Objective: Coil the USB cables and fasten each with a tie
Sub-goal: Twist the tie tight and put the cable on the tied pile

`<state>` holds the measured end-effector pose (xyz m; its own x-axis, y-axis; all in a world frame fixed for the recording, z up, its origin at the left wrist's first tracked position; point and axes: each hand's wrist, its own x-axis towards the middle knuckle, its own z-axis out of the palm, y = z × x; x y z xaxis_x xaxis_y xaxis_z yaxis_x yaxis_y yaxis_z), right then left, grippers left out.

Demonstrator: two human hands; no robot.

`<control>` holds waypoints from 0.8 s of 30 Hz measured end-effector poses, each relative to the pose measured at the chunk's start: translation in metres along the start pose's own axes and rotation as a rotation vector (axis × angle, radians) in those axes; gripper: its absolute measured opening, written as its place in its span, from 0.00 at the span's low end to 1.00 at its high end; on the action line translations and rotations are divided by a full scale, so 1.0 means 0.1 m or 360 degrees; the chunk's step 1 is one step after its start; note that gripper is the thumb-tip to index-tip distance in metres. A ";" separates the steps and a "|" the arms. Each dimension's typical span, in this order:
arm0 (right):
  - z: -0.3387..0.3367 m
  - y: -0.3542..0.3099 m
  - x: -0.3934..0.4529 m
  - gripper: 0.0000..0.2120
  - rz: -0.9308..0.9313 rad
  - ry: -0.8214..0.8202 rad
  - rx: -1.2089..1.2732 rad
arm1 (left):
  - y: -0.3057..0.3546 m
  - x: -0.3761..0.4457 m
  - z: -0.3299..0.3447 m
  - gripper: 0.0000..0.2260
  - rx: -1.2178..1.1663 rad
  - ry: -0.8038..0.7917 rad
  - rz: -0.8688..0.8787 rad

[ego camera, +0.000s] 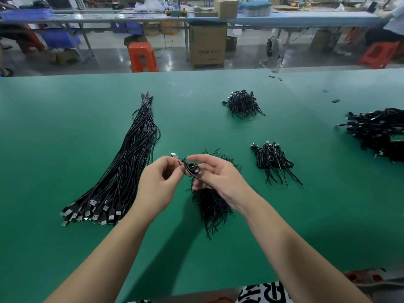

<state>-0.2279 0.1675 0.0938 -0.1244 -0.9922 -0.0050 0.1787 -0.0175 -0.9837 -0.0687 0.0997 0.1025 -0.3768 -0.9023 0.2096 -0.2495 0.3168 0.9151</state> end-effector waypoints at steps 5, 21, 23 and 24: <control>0.04 0.07 0.05 0.10 -0.0212 0.0240 -0.0533 | 0.00 0.00 -0.01 0.05 -0.0082 -0.0154 -0.0166; 0.03 0.08 0.06 0.09 0.0017 0.0128 -0.0212 | 0.07 -0.10 -0.04 0.03 0.0785 -0.0117 0.0614; 0.02 0.06 0.04 0.14 -0.0069 0.0013 -0.0261 | 0.08 -0.05 -0.06 0.05 0.0500 -0.0099 0.0247; 0.01 0.06 0.04 0.16 -0.0113 -0.0018 -0.0320 | 0.08 -0.02 -0.07 0.06 0.0361 -0.0113 0.0107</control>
<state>-0.2266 0.1630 0.0883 -0.1184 -0.9907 0.0664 -0.0285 -0.0635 -0.9976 -0.0639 0.1021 0.1121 -0.4589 -0.8567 0.2356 -0.4127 0.4404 0.7973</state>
